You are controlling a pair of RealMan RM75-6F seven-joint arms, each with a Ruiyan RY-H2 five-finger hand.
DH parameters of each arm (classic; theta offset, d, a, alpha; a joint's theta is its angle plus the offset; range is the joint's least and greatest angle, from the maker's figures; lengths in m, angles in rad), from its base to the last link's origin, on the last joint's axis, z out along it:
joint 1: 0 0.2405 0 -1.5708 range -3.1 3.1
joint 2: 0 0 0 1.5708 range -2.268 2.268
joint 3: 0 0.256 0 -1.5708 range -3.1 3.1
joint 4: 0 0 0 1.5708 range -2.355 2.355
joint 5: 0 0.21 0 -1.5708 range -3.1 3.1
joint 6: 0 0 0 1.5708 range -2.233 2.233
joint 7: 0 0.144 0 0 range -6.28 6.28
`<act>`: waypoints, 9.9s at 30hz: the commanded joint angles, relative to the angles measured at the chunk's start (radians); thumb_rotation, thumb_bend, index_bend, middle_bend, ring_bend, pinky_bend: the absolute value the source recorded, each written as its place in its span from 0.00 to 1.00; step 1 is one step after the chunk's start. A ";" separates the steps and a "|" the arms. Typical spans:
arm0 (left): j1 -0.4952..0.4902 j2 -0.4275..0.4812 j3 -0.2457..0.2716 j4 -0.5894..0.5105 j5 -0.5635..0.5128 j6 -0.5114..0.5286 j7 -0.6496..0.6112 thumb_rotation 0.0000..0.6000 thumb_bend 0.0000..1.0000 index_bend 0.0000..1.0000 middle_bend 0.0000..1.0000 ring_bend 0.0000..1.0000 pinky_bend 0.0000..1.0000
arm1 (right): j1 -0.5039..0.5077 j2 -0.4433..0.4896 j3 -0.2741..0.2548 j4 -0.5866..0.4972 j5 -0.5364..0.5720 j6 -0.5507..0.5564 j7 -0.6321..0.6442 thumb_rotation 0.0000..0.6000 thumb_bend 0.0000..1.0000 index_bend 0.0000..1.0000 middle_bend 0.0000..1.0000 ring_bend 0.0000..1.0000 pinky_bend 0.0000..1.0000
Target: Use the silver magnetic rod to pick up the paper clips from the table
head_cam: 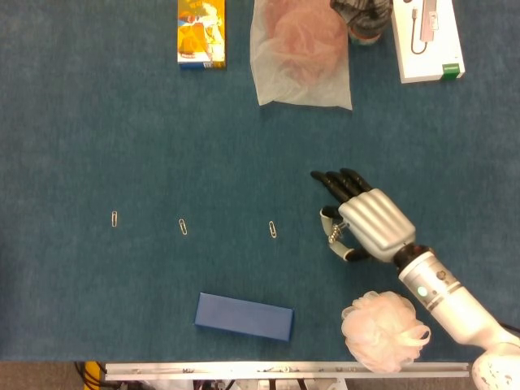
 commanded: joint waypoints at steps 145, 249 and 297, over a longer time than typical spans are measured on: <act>-0.784 -0.443 0.048 0.567 0.438 -0.360 -0.446 1.00 0.23 0.48 0.00 0.00 0.05 | -0.111 0.501 0.181 -0.054 0.041 0.304 0.377 1.00 0.00 0.10 0.04 0.00 0.00; -0.888 -0.674 0.148 0.865 0.367 -0.387 -0.541 1.00 0.23 0.52 0.00 0.00 0.05 | -0.135 0.456 0.199 0.036 0.029 0.218 0.469 1.00 0.00 0.12 0.04 0.00 0.00; -0.896 -0.680 0.151 0.866 0.354 -0.409 -0.530 1.00 0.34 0.54 0.00 0.00 0.05 | -0.137 0.446 0.196 0.046 0.026 0.211 0.479 1.00 0.00 0.12 0.04 0.00 0.00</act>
